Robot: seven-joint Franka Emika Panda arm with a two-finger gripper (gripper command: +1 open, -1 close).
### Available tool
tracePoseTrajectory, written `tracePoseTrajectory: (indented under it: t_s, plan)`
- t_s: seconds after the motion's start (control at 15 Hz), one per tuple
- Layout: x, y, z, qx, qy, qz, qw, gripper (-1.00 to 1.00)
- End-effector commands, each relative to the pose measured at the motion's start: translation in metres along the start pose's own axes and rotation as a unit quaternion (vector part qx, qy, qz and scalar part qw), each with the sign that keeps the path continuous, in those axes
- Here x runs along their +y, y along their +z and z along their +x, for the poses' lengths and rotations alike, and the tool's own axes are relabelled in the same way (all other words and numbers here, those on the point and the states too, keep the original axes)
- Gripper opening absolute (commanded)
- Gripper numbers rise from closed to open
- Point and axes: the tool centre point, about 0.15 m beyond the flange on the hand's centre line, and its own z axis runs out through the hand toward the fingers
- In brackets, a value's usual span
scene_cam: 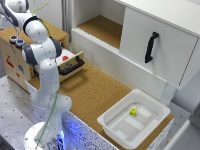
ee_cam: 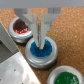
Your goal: Turn on the blue light lamp
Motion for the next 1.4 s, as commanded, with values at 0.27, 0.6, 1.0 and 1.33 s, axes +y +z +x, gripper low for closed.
tracePoseTrajectory:
  t_s: [0.27, 0.6, 1.0, 1.33]
  plan:
    - [0.0, 0.025, 0.001, -0.006, 0.004, 0.013, 1.0, -1.0]
    - [0.009, -0.065, -0.018, 0.059, 0.001, -0.087, 0.995, 1.0]
    - [0.037, -0.037, -0.031, 0.058, 0.071, -0.069, 0.993, 1.0]
    - [0.067, -0.032, -0.05, 0.1, 0.127, -0.061, 0.985, 1.0]
